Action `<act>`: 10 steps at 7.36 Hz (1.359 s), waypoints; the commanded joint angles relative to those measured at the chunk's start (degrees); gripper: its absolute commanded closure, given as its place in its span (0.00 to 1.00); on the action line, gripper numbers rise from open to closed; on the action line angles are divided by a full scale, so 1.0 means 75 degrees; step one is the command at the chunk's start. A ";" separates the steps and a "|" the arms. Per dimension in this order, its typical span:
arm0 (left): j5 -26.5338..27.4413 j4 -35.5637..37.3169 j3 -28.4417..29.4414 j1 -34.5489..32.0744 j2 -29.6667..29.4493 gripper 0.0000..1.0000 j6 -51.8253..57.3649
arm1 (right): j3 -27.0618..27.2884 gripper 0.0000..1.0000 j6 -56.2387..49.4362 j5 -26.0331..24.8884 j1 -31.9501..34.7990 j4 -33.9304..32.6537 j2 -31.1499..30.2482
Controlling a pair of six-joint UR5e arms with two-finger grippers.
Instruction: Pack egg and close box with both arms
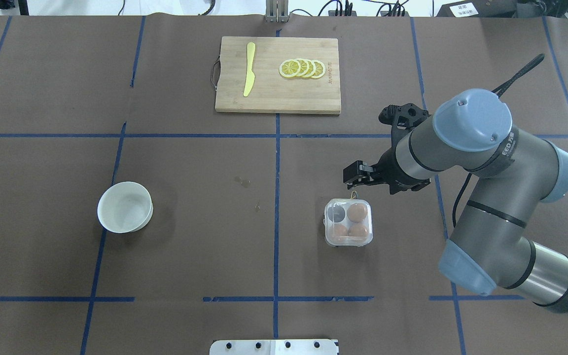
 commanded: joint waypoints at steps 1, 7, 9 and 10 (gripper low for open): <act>0.0000 -0.0004 0.0015 0.0000 0.0006 0.00 0.0020 | -0.0014 0.00 -0.1452 0.0036 0.0651 -0.0643 -0.0343; 0.0035 -0.0473 0.0202 0.0012 0.0181 0.00 0.0055 | -0.1006 0.00 -1.0361 0.1219 0.5661 -0.2071 -0.2443; 0.0047 -0.0659 0.0272 0.0023 0.0216 0.00 0.0043 | -0.1817 0.00 -1.1490 0.1651 0.6779 -0.2145 -0.2931; 0.0058 -0.0997 0.0331 0.0023 0.0310 0.00 0.0043 | -0.1842 0.00 -1.1433 0.1618 0.7097 -0.1820 -0.3434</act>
